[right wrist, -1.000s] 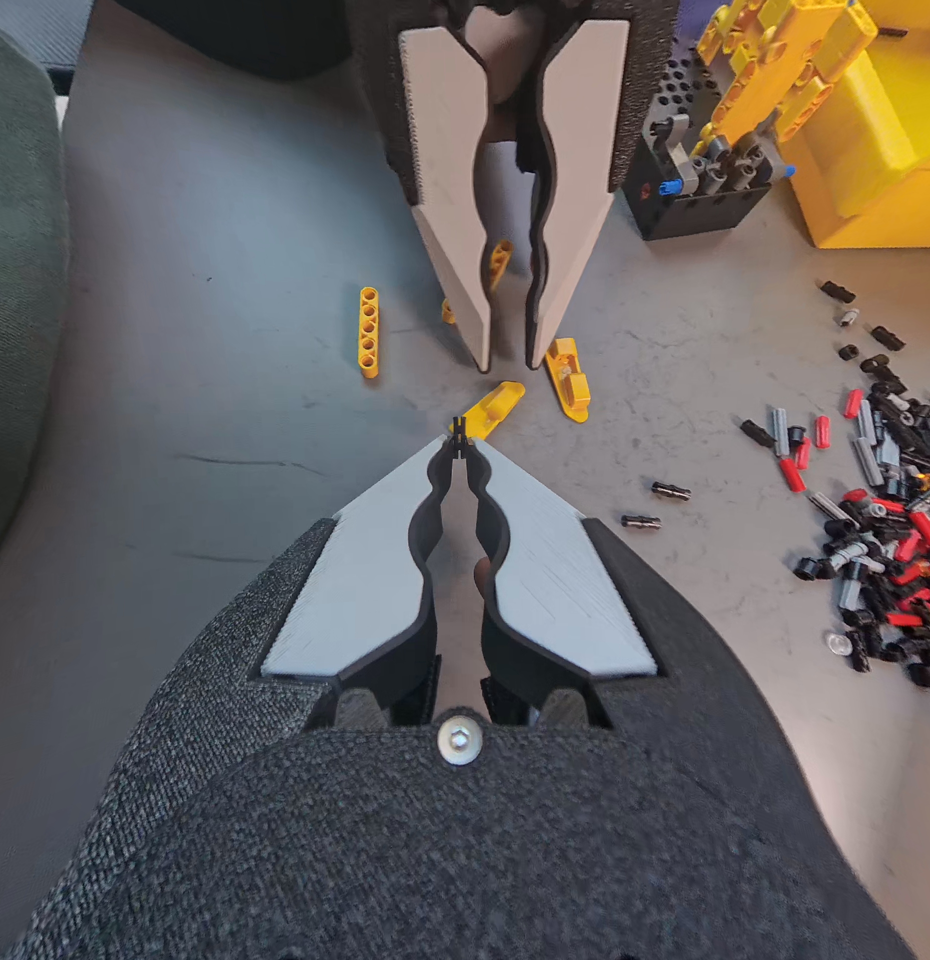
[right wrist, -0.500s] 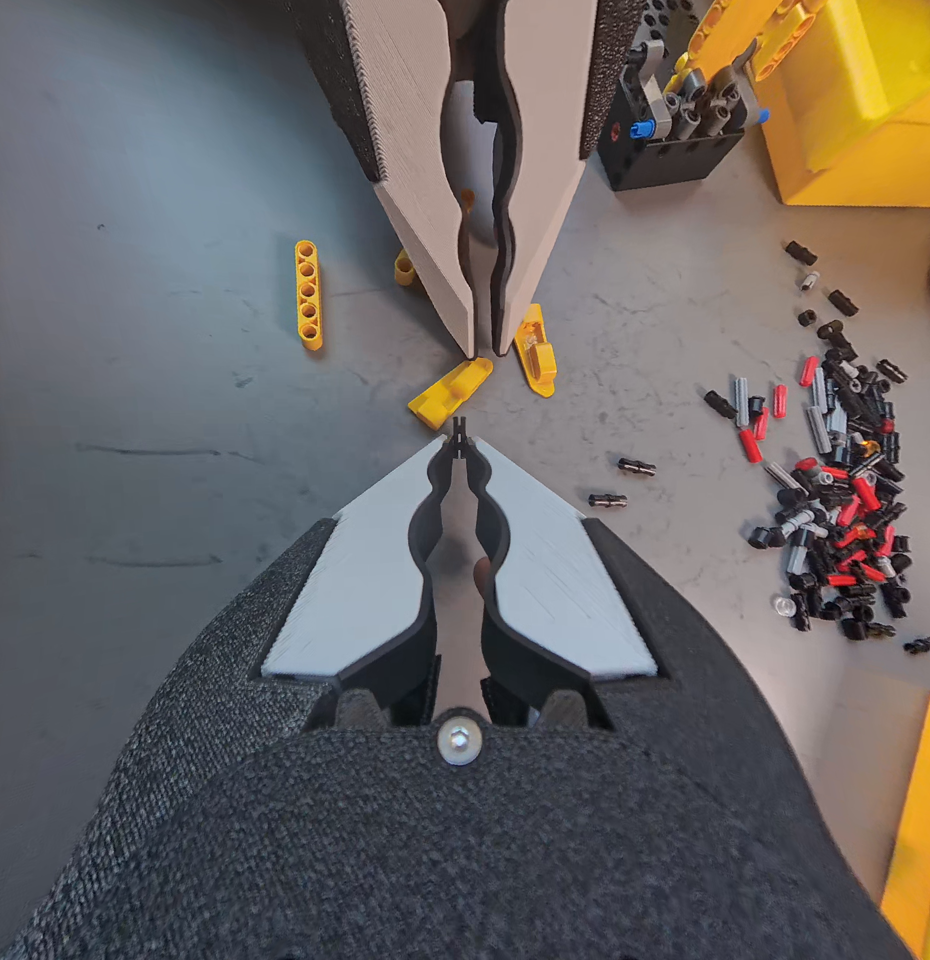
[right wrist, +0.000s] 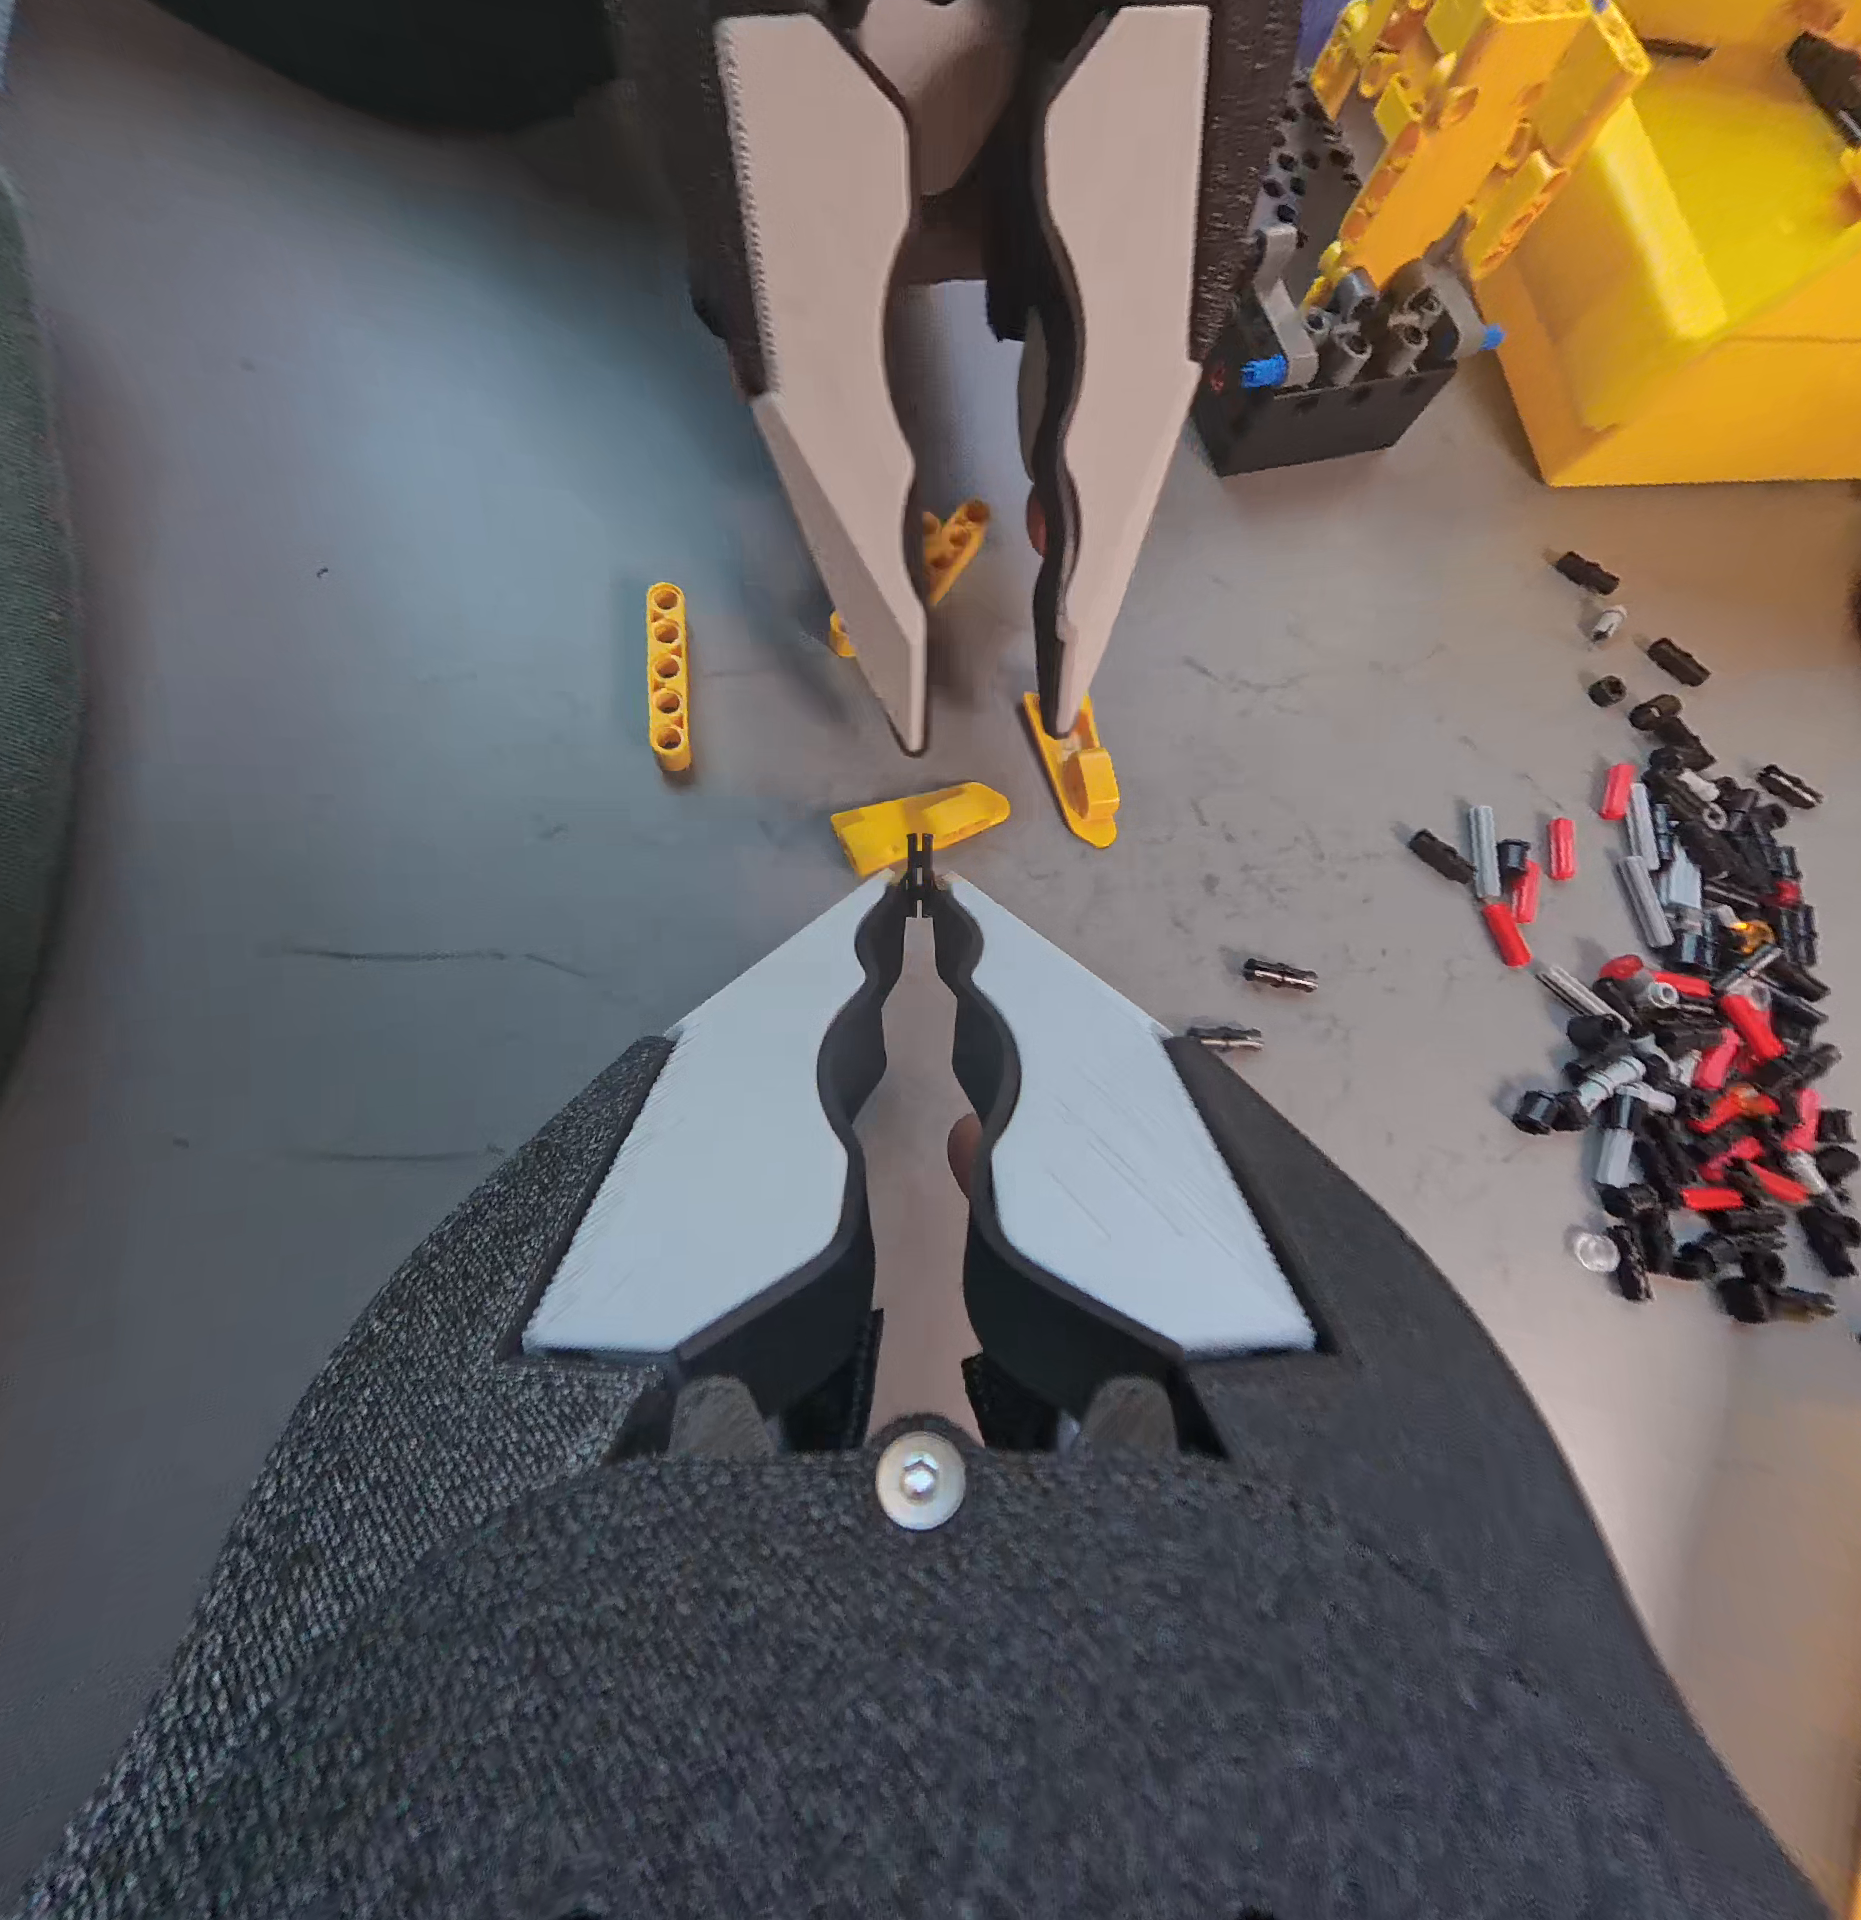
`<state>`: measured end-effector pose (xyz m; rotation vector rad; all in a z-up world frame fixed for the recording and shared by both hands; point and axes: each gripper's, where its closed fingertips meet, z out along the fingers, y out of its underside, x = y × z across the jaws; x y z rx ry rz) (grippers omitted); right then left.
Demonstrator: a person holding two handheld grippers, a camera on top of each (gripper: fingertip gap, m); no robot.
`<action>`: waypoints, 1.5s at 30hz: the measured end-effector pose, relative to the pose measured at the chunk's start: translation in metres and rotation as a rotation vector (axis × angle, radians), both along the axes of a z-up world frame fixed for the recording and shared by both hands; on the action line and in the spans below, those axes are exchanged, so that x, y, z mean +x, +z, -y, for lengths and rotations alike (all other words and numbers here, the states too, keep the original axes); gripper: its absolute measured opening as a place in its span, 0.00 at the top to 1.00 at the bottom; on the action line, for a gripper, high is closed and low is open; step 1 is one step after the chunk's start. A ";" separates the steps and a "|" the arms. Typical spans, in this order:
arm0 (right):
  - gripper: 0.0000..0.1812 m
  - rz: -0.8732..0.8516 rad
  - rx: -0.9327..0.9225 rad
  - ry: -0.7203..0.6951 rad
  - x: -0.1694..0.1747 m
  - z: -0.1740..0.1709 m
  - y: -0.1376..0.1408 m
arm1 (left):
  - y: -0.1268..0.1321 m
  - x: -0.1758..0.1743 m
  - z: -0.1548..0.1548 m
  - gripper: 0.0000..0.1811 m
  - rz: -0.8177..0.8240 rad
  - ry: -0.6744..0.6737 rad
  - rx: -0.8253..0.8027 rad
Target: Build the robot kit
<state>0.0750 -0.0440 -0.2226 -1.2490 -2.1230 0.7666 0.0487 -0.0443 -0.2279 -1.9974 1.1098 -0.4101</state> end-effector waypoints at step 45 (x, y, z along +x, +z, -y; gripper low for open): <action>0.97 0.189 -0.098 0.028 0.010 -0.013 -0.018 | -0.013 0.012 0.007 0.77 -0.057 0.015 -0.121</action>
